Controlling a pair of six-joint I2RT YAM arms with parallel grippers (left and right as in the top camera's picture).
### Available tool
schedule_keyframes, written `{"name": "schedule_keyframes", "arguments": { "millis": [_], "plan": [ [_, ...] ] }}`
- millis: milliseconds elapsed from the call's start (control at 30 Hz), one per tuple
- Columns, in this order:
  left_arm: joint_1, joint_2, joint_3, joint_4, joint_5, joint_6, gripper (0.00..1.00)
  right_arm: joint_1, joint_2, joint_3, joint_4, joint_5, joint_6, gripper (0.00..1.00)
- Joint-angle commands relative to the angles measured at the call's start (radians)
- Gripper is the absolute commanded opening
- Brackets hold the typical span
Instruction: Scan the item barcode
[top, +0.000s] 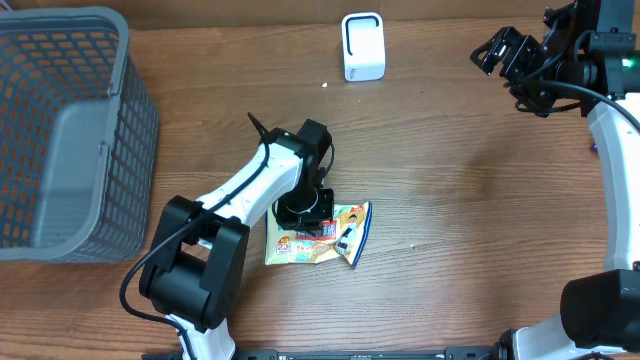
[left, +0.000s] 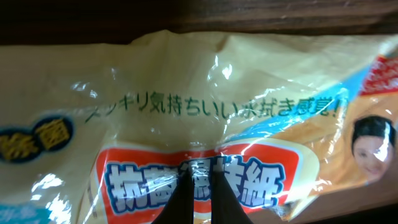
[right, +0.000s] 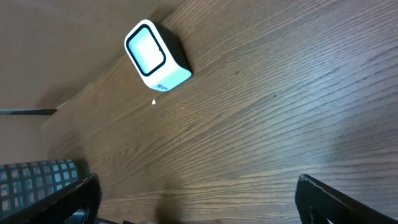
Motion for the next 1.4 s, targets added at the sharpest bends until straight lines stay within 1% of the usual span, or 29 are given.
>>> {"name": "schedule_keyframes", "arguments": {
  "millis": [0, 67, 133, 200, 233, 333, 367, 400, 467, 500, 533, 567, 600, 667, 700, 733, 767, 800, 833, 867, 900, 933, 1000, 1033, 1067, 1133, 1233, 1300, 1367],
  "plan": [
    [-0.026, 0.001, -0.045, 0.062, 0.057, -0.116, 0.04, -0.002, -0.009, 0.004, -0.001, 0.010, -0.003, 1.00],
    [-0.035, 0.001, -0.046, 0.127, 0.085, -0.141, 0.04, -0.002, -0.009, 0.004, -0.020, 0.010, -0.003, 1.00],
    [-0.037, 0.001, -0.046, 0.166, 0.095, -0.213, 0.04, -0.002, -0.009, 0.002, -0.044, 0.010, -0.003, 1.00],
    [-0.047, 0.001, -0.046, 0.284, 0.158, -0.266, 0.04, -0.001, -0.009, -0.018, -0.079, 0.010, -0.003, 1.00],
    [-0.053, 0.001, -0.046, 0.339, 0.159, -0.309, 0.04, 0.000, -0.009, -0.035, -0.091, 0.010, -0.003, 1.00],
    [-0.058, 0.001, -0.046, 0.441, 0.155, -0.373, 0.04, 0.000, -0.009, -0.092, -0.124, -0.010, -0.002, 1.00],
    [-0.058, 0.001, -0.046, 0.474, 0.155, -0.384, 0.04, 0.001, -0.009, -0.111, -0.134, -0.023, -0.003, 0.98],
    [-0.058, 0.001, -0.046, 0.496, 0.155, -0.386, 0.04, 0.003, -0.009, -0.131, -0.145, -0.036, -0.003, 0.91],
    [-0.054, 0.001, -0.040, 0.522, 0.150, -0.357, 0.04, 0.016, -0.009, -0.185, -0.160, -0.066, -0.009, 0.67],
    [-0.048, 0.001, -0.031, 0.517, 0.148, -0.332, 0.04, 0.022, -0.009, -0.200, -0.159, -0.079, -0.020, 0.62],
    [-0.028, 0.001, 0.001, 0.481, 0.145, -0.282, 0.04, 0.039, -0.009, -0.223, -0.156, -0.113, -0.060, 0.40],
    [-0.013, -0.001, 0.030, 0.440, 0.141, -0.263, 0.04, 0.058, -0.009, -0.241, -0.148, -0.127, -0.083, 0.26],
    [0.008, -0.002, 0.073, 0.378, 0.131, -0.241, 0.04, 0.076, -0.009, -0.252, -0.140, -0.126, -0.082, 0.20],
    [0.045, -0.004, 0.165, 0.251, 0.113, -0.185, 0.04, 0.116, -0.009, -0.270, -0.116, -0.126, -0.076, 0.19],
    [0.068, -0.005, 0.230, 0.158, 0.087, -0.157, 0.04, 0.146, -0.009, -0.283, -0.096, -0.126, -0.062, 0.19],
    [0.082, -0.005, 0.276, 0.089, 0.059, -0.150, 0.04, 0.170, -0.009, -0.291, -0.085, -0.125, -0.040, 0.19],
    [0.095, -0.005, 0.323, 0.016, 0.025, -0.146, 0.04, 0.197, -0.008, -0.303, -0.072, -0.122, -0.012, 0.19],
    [0.114, -0.005, 0.390, -0.107, -0.043, -0.144, 0.04, 0.251, -0.008, -0.339, -0.035, -0.122, 0.056, 0.19],
    [0.120, -0.005, 0.412, -0.163, -0.069, -0.144, 0.04, 0.278, -0.007, -0.364, -0.010, -0.122, 0.093, 0.18],
    [0.123, -0.005, 0.420, -0.225, -0.083, -0.144, 0.04, 0.333, -0.007, -0.419, 0.050, -0.122, 0.157, 0.17],
    [0.123, -0.005, 0.414, -0.254, -0.082, -0.144, 0.04, 0.349, -0.007, -0.437, 0.069, -0.122, 0.177, 0.16],
    [0.119, -0.005, 0.394, -0.277, -0.080, -0.144, 0.04, 0.394, -0.007, -0.486, 0.124, -0.123, 0.237, 0.15],
    [0.108, -0.005, 0.323, -0.283, -0.079, -0.146, 0.04, 0.454, -0.007, -0.563, 0.212, -0.125, 0.317, 0.14],
    [0.106, -0.005, 0.297, -0.276, -0.076, -0.149, 0.04, 0.467, -0.006, -0.581, 0.237, -0.131, 0.334, 0.14],
    [0.106, -0.005, 0.223, -0.233, -0.056, -0.149, 0.04, 0.491, -0.004, -0.621, 0.285, -0.151, 0.373, 0.14],
    [0.107, -0.005, 0.143, -0.171, 0.000, -0.148, 0.04, 0.508, -0.002, -0.658, 0.315, -0.164, 0.410, 0.14],
    [0.107, -0.004, 0.030, -0.057, 0.109, -0.104, 0.04, 0.511, 0.009, -0.702, 0.320, -0.160, 0.421, 0.14],
    [0.107, -0.004, -0.034, 0.001, 0.106, -0.104, 0.04, 0.510, 0.024, -0.736, 0.315, -0.164, 0.424, 0.15],
    [0.115, -0.004, -0.065, 0.009, 0.040, -0.122, 0.04, 0.510, 0.046, -0.758, 0.307, -0.168, 0.424, 0.16]
  ]
}}
